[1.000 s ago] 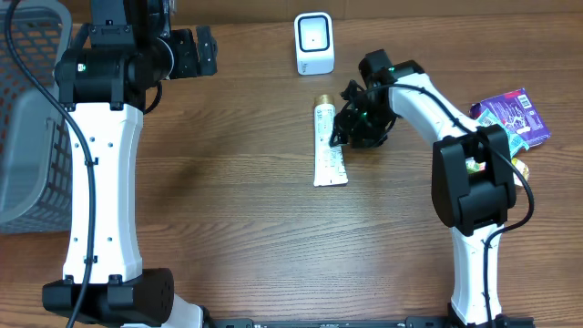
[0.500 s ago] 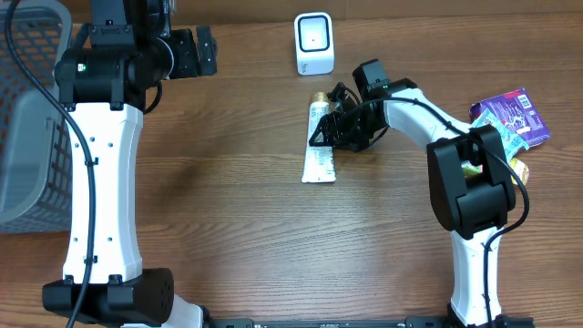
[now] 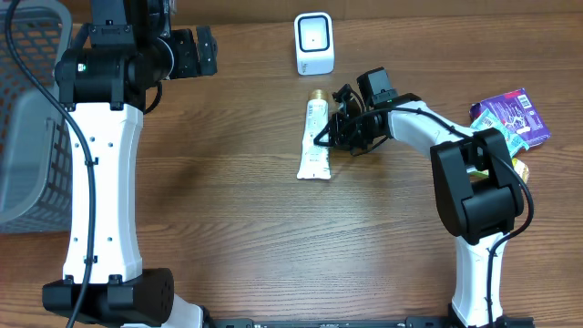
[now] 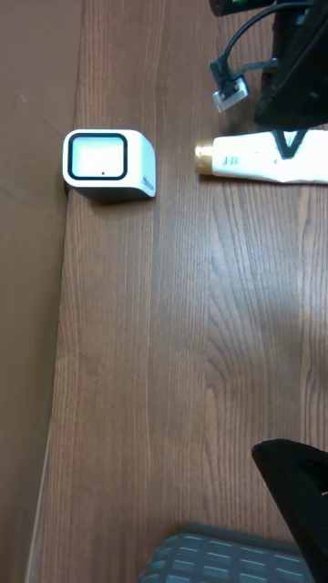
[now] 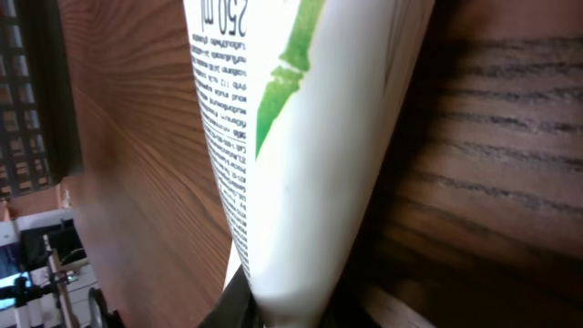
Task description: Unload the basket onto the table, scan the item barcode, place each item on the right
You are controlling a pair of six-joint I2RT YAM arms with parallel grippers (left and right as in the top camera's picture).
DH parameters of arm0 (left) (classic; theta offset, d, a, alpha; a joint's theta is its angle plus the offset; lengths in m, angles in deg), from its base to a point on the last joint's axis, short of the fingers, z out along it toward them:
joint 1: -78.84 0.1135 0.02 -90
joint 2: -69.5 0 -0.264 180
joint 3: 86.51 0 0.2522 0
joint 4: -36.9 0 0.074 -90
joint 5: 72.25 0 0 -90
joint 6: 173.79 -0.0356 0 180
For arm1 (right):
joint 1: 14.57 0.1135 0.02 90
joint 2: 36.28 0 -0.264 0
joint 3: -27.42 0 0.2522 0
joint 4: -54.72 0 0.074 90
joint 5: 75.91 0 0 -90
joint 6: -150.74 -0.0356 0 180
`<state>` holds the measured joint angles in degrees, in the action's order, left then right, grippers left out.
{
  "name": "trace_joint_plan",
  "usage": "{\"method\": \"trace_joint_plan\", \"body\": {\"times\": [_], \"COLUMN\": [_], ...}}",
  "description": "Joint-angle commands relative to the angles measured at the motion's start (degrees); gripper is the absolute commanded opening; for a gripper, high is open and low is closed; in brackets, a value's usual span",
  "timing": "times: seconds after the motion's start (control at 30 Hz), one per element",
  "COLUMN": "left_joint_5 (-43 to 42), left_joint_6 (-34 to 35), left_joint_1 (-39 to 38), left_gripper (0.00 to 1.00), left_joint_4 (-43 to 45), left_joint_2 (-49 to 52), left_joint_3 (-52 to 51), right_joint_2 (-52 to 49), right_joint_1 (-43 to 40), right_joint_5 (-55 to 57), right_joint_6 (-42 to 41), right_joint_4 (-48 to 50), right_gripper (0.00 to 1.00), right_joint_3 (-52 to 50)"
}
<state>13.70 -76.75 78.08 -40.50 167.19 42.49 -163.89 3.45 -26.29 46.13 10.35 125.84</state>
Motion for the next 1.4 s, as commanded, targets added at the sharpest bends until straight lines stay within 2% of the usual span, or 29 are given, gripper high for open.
{"method": "trace_joint_plan", "body": {"times": [0.0, 0.23, 0.5, 0.7, 0.97, 1.23, 1.37], "left_joint_5": [0.0, 0.0, 0.0, 0.0, 0.0, 0.0, 0.0], "left_joint_6": [-1.05, -1.05, -1.05, -1.05, -1.05, -1.05, -1.05], "left_joint_1": [-0.02, -0.02, -0.02, -0.02, -0.02, -0.02, -0.02], "left_gripper": [1.0, 1.0, 1.0, 1.0, 1.0, 1.0, 1.0], "left_joint_4": [-0.04, -0.04, -0.04, -0.04, -0.04, -0.02, -0.07], "left_joint_2": [0.46, 0.46, 0.46, 0.46, 0.46, 0.46, 0.46], "left_joint_3": [0.76, 0.76, 0.76, 0.76, 0.76, 0.76, 0.76], "right_joint_2": [-1.6, 11.98, 29.55, 39.69, 42.75, 42.75, 42.75], "right_joint_1": [-3.13, -5.35, -4.37, -4.11, -4.11, -4.11, -3.76], "right_joint_5": [7.56, -5.88, -11.91, -21.99, -27.08, -27.17, -20.57], "right_joint_6": [2.64, 16.96, 17.66, 15.34, 9.29, 4.9, 1.64], "right_joint_4": [-4.66, -12.87, -15.56, -14.56, -10.1, -6.99, -8.13], "right_gripper": [0.04, 0.04, 0.04, 0.04, 0.04, 0.04, 0.04], "right_joint_3": [-3.06, -3.06, -2.62, -0.5, -0.5, -0.5, -0.52]}}
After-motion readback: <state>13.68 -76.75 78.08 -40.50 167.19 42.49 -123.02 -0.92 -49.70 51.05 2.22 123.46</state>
